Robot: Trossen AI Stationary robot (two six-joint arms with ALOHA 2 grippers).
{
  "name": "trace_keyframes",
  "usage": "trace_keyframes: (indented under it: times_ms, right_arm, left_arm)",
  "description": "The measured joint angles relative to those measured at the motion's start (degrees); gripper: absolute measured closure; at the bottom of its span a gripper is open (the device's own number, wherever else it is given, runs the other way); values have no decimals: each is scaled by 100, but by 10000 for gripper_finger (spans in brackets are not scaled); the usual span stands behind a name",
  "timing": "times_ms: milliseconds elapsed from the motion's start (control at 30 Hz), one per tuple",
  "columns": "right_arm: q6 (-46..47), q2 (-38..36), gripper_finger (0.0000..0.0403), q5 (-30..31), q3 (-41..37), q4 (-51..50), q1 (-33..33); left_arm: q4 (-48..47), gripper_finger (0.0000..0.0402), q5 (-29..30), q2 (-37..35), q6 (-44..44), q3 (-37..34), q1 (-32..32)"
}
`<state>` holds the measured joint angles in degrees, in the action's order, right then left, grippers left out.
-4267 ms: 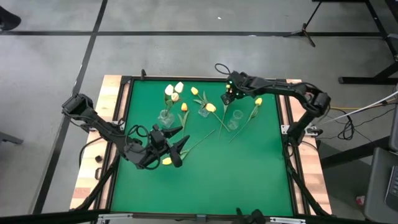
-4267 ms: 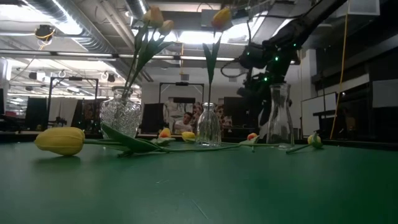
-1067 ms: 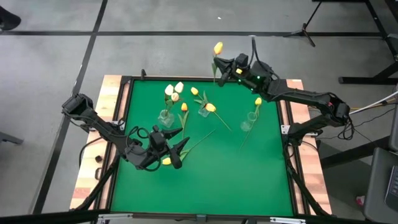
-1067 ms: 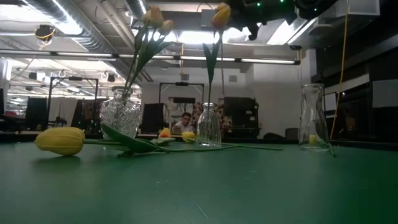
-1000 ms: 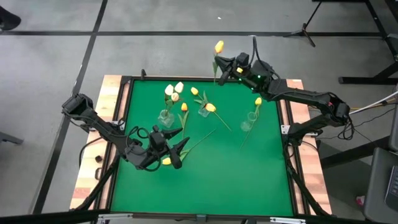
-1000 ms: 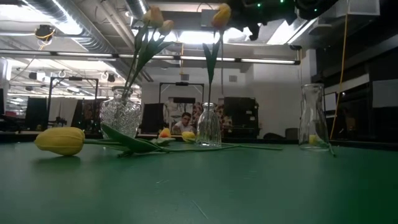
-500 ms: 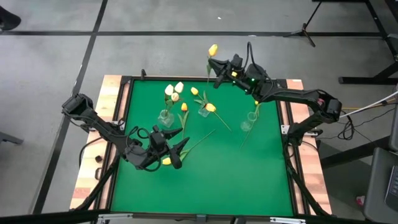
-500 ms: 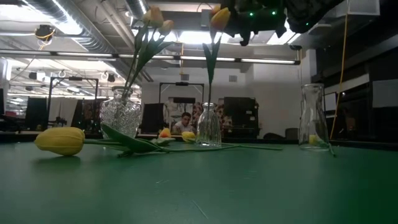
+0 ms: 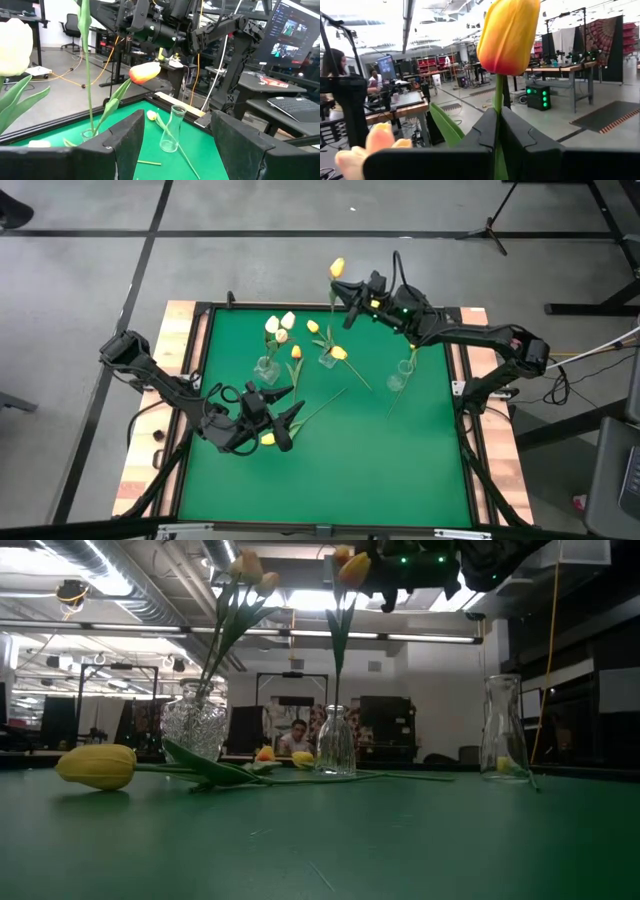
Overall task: Sort flowers into vase by color
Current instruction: Put the right yellow with orange flower into the center transparent vase
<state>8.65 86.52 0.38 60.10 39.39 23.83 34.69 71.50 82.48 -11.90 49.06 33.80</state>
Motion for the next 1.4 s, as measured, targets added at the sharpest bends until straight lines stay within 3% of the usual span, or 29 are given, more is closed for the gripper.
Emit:
trace_keyframes:
  times_ms: [400, 667, 1400]
  right_arm:
    - [-249, -9, 386, 120, -134, -42, -55]
    - [-141, -2, 386, 303, -894, 881, -57]
    - [11, 643, 386, 151, -933, 498, -57]
  left_arm:
    - [-1, 175, 0, 0, -2, 0, 0]
    - [-1, 175, 2, 0, -2, 0, 0]
    - [1, 175, 26, 0, 31, 0, -2]
